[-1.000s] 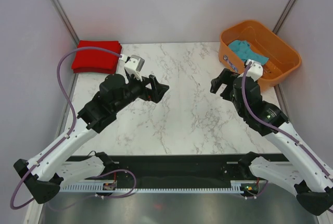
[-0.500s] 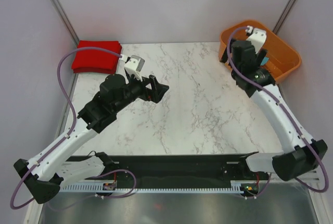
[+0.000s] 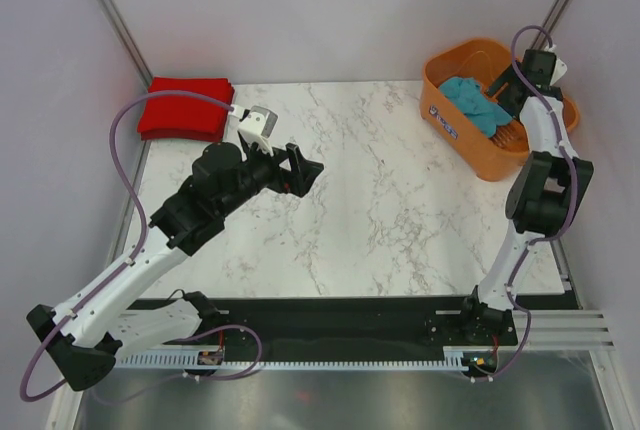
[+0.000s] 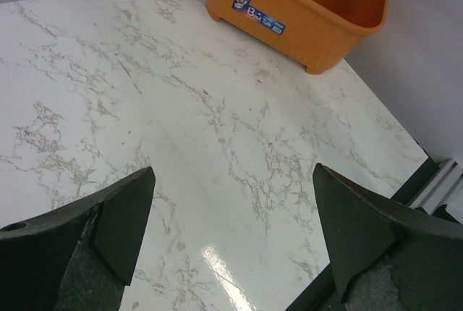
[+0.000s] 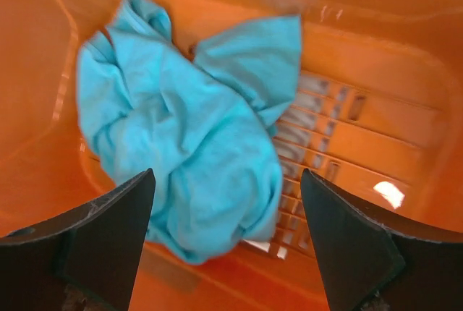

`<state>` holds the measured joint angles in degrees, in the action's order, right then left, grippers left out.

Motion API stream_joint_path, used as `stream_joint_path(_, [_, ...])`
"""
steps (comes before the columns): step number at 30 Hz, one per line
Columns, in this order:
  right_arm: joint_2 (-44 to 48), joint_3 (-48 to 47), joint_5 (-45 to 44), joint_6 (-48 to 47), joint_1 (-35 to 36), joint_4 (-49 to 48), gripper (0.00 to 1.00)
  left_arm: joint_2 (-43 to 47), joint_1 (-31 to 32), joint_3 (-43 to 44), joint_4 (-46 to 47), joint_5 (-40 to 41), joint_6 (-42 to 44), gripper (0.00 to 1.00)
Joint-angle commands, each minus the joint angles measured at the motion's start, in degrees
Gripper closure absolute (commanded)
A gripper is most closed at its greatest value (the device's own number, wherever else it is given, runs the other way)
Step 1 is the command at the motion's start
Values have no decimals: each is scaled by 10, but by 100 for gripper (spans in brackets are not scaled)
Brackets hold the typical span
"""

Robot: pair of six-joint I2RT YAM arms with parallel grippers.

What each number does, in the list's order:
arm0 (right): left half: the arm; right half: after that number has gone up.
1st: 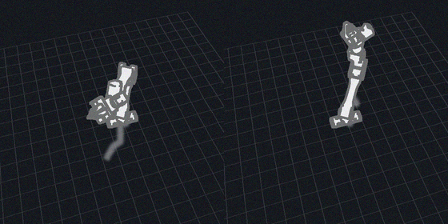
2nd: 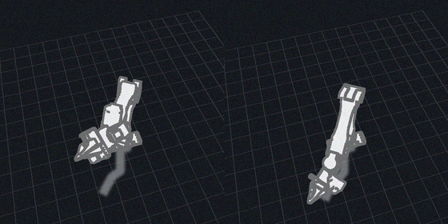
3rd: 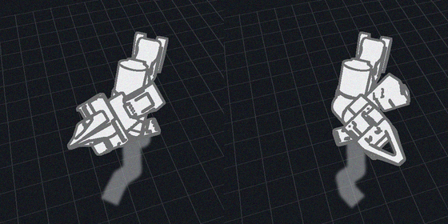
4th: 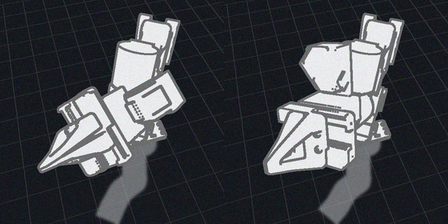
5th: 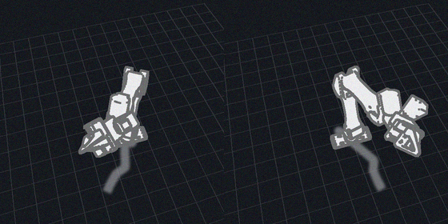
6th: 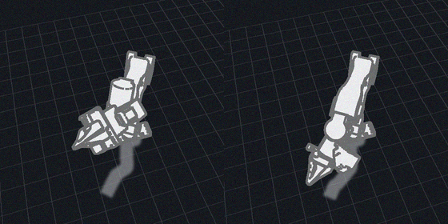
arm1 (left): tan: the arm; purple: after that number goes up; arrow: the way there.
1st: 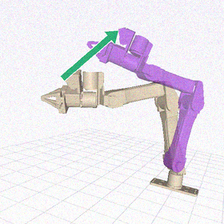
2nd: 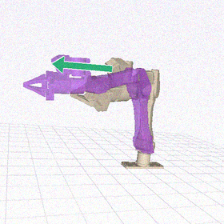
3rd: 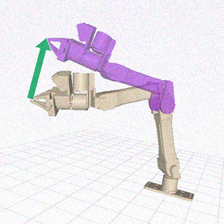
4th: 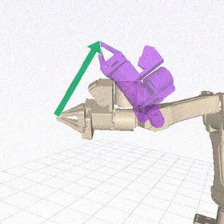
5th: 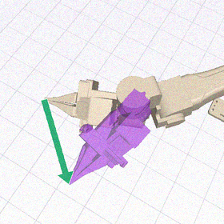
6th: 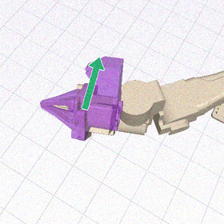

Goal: Fold and stack the t-shirts
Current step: Grab the tshirt from the pile

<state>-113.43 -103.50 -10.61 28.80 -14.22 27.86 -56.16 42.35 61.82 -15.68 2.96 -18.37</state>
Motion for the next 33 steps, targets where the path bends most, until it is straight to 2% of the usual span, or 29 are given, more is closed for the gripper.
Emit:
stream_joint_path(1, [-76, -63, 104, 32, -6, 1, 11, 12, -1, 2, 28, 12, 4, 3])
stream_joint_path(6, [-147, -105, 181, 10, -6, -17, 12, 11, -2, 1, 28, 11, 4, 3])
stream_joint_path(11, [-190, -115, 190, -10, -7, -27, 12, 6, -6, 2, 28, 3, 1, 3])
stream_joint_path(14, [-211, -122, 198, -25, -7, -28, 16, 4, -6, 2, 27, -1, 0, 3])
stream_joint_path(17, [-218, -127, 204, -46, -6, -37, 34, 4, -8, 2, 28, 1, 0, 3])
stream_joint_path(18, [-219, -129, 203, -53, -8, -42, 54, 4, -7, 1, 28, 1, 0, 3])
stream_joint_path(20, [-215, -139, 202, -72, -8, -47, 68, 2, -8, 1, 28, 2, 0, 3])
stream_joint_path(21, [-212, -144, 204, -78, -9, -50, 90, 0, -8, 1, 28, 2, 0, 3])
stream_joint_path(22, [-210, -158, 206, -83, -9, -50, 100, -1, -9, 1, 28, -2, -1, 3])
stream_joint_path(33, [27, -157, 242, -53, -9, -146, 100, -4, -13, 2, 28, -7, -3, 3])
